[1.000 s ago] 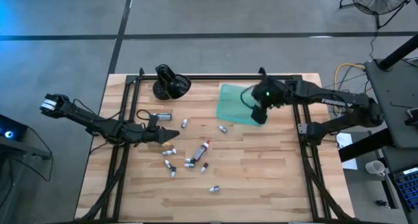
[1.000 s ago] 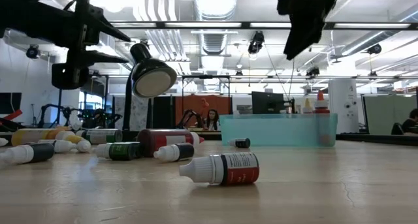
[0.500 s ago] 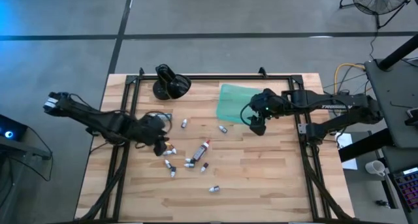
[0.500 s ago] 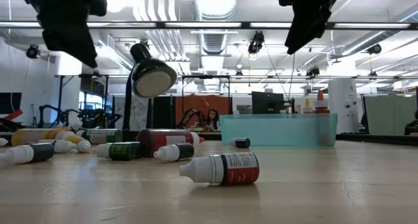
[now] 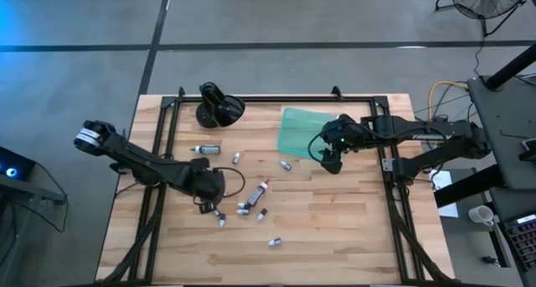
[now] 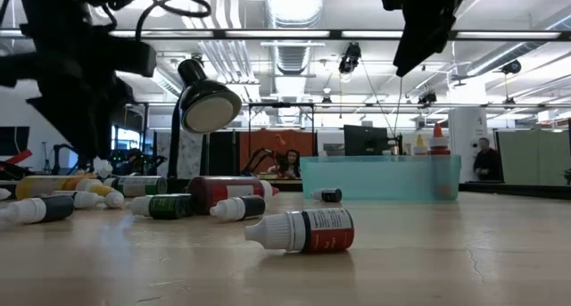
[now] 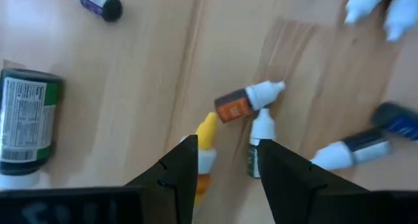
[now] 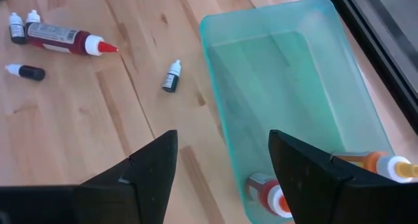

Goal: Pick & Place food coloring
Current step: Put the large yellow food coloring bottle into the green bin

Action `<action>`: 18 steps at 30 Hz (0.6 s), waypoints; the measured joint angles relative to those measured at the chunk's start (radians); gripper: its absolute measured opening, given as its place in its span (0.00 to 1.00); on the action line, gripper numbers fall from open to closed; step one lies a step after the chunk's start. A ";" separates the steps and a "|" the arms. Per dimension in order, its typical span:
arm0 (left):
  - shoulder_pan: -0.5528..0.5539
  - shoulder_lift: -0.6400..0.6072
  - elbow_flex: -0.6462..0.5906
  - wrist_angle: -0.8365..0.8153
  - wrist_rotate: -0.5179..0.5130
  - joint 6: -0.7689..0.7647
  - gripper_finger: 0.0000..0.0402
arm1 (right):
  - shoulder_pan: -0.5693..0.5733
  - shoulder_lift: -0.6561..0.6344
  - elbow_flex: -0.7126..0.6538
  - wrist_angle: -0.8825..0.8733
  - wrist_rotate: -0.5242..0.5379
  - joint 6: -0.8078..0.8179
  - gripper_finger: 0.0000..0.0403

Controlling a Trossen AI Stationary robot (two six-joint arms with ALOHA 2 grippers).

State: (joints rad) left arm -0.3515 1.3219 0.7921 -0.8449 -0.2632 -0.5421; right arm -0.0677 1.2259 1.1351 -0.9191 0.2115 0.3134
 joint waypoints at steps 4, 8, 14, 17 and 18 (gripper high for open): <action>0.000 0.031 -0.004 -0.034 -0.004 0.082 0.32 | 0.000 0.000 -0.006 0.001 0.000 -0.010 0.58; 0.000 0.041 -0.017 -0.039 -0.004 0.149 0.32 | 0.000 0.000 -0.014 0.000 0.000 -0.024 0.58; 0.010 0.042 -0.036 -0.023 -0.007 0.191 0.32 | 0.000 0.000 -0.029 0.004 0.000 -0.039 0.58; 0.023 0.042 -0.054 0.002 -0.007 0.213 0.32 | 0.000 0.000 -0.036 0.013 0.000 -0.054 0.58; 0.030 0.042 -0.061 0.015 -0.007 0.219 0.32 | 0.000 0.000 -0.038 0.013 0.000 -0.055 0.58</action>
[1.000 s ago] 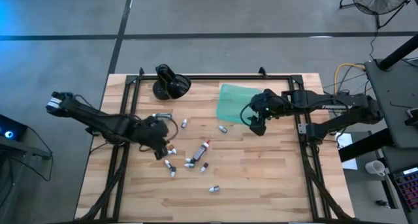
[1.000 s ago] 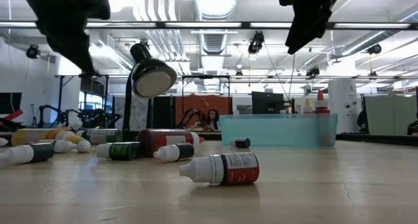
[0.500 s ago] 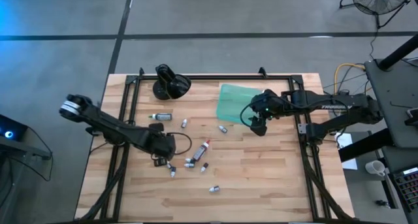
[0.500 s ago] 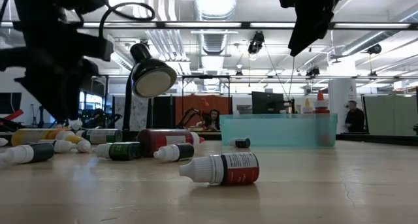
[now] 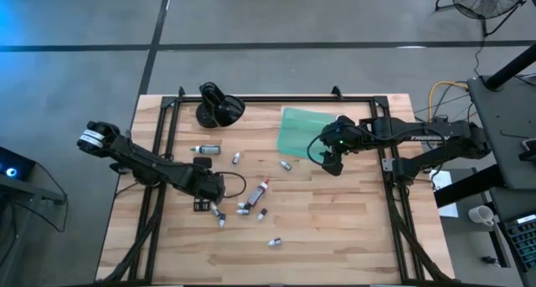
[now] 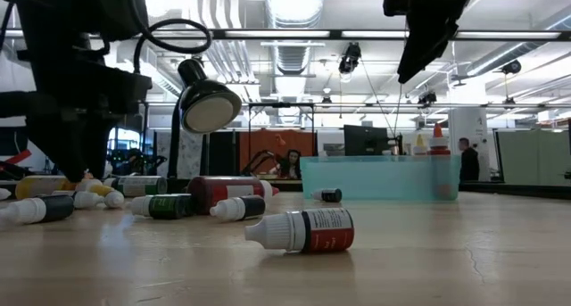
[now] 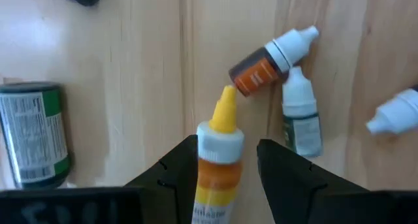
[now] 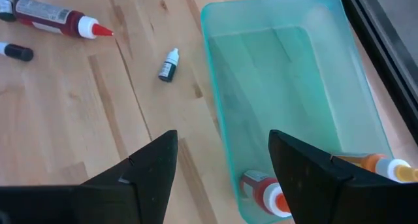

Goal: Pick & Place food coloring
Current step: Put the large yellow food coloring bottle into the green bin

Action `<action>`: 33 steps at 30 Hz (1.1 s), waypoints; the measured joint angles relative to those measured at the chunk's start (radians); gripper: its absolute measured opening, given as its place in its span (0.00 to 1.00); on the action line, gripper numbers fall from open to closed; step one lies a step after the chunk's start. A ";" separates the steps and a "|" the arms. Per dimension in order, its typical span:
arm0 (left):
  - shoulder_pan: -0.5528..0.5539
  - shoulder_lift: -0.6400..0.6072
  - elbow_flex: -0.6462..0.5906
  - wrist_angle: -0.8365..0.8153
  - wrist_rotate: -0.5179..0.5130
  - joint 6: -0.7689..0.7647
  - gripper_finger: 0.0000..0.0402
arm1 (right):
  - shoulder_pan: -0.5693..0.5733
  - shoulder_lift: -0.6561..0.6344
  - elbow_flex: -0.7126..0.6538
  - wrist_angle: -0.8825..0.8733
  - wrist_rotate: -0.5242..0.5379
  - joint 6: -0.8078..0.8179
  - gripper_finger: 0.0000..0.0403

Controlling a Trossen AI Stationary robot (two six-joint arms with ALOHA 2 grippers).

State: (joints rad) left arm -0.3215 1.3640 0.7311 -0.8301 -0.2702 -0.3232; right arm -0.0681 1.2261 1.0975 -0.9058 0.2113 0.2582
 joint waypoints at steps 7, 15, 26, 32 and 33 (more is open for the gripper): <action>0.041 0.000 -0.029 0.031 0.009 0.015 0.32 | 0.000 0.000 -0.006 0.003 0.000 -0.006 0.58; 0.052 0.000 -0.081 0.139 0.049 0.039 0.32 | -0.002 0.000 -0.008 0.005 0.001 -0.033 0.58; 0.059 0.000 -0.098 0.097 0.089 -0.008 0.25 | -0.002 0.000 -0.008 0.006 0.001 -0.025 0.58; 0.060 0.000 -0.090 0.093 0.091 -0.113 0.23 | -0.002 0.000 -0.008 0.009 0.003 -0.010 0.58; 0.060 0.000 -0.083 0.091 0.093 -0.146 0.23 | -0.002 0.000 -0.008 0.009 0.003 0.005 0.58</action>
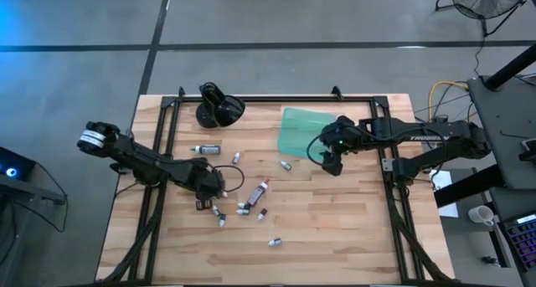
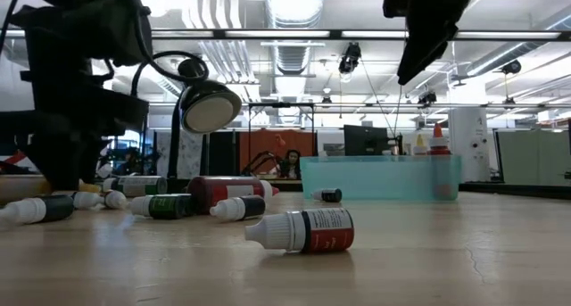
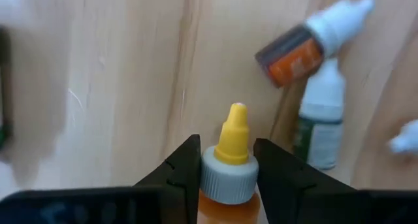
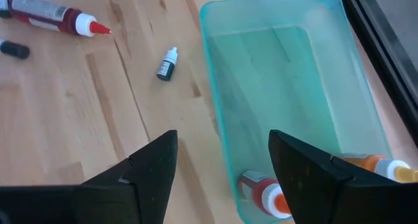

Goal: Pick & Place food coloring
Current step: Put the large yellow food coloring bottle into the green bin

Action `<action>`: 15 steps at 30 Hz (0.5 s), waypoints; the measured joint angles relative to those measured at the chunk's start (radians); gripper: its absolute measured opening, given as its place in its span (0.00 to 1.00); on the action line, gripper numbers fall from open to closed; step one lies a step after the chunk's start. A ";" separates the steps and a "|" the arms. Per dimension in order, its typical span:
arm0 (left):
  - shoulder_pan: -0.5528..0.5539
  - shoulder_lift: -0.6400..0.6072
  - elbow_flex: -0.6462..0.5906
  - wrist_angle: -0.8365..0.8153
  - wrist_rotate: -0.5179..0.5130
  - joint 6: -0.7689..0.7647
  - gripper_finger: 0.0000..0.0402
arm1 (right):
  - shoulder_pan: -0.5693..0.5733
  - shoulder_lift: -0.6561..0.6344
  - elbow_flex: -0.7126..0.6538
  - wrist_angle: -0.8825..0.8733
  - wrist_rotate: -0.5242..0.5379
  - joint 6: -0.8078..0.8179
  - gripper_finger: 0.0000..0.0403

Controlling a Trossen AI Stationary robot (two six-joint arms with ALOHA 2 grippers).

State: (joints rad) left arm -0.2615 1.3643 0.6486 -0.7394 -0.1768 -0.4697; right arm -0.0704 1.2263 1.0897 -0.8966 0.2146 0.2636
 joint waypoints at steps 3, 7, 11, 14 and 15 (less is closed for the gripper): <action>0.000 -0.002 0.038 0.001 -0.032 -0.112 0.23 | 0.000 0.000 0.000 0.011 0.001 0.032 0.58; -0.016 -0.037 0.100 0.000 -0.210 -0.256 0.23 | 0.000 0.000 0.000 0.028 0.001 0.062 0.58; -0.052 -0.109 0.150 0.006 -0.513 -0.405 0.23 | 0.000 0.000 0.000 0.053 0.001 0.078 0.58; -0.089 -0.168 0.147 0.061 -0.783 -0.566 0.23 | 0.001 -0.001 0.000 0.081 0.000 0.089 0.58; -0.101 -0.182 0.139 0.088 -0.863 -0.608 0.23 | 0.000 0.000 0.000 0.093 0.000 0.093 0.58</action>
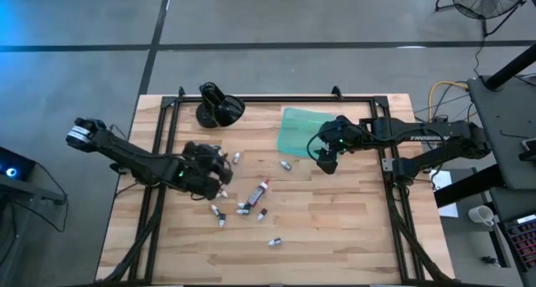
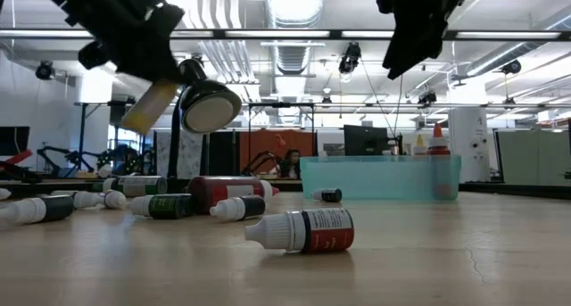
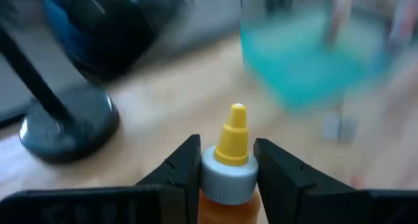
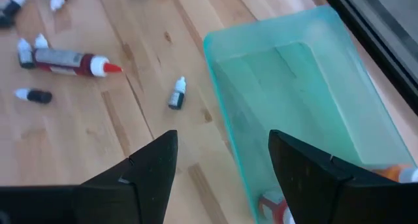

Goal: Pick & Place food coloring
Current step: Put the large yellow food coloring bottle into the green bin

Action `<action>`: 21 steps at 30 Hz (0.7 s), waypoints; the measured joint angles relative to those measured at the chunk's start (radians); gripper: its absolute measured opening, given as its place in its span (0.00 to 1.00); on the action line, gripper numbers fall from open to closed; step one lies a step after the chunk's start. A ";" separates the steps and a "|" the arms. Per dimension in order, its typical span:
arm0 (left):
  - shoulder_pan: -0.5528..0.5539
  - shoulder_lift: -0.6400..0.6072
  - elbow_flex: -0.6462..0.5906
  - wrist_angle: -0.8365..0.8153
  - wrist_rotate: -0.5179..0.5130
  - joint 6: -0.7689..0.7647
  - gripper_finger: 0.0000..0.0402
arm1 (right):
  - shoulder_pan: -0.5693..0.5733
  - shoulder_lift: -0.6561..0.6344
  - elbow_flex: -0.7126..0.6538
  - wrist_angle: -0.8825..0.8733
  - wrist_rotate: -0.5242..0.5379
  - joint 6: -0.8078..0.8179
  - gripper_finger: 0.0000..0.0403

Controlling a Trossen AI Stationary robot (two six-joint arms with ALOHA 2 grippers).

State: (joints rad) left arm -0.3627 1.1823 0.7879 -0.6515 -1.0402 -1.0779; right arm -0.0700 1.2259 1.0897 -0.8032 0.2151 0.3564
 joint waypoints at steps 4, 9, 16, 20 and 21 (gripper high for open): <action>-0.020 -0.011 -0.047 0.063 -0.154 -0.041 0.23 | 0.000 0.000 0.000 0.058 0.000 0.004 0.58; -0.018 0.023 -0.143 0.179 -0.180 -0.063 0.23 | 0.000 0.000 0.000 0.115 0.000 0.004 0.58; -0.021 0.090 -0.334 0.574 -0.251 -0.093 0.23 | 0.000 0.000 0.000 0.135 0.000 0.003 0.58; -0.021 0.134 -0.383 0.686 -0.279 -0.055 0.23 | 0.000 0.000 0.000 0.136 0.000 0.000 0.58; -0.021 0.148 -0.388 0.685 -0.280 -0.053 0.23 | 0.000 0.000 0.000 0.137 0.000 0.000 0.58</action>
State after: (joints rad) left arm -0.3834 1.3305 0.4000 0.0338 -1.3205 -1.1311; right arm -0.0702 1.2255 1.0897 -0.6666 0.2156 0.3561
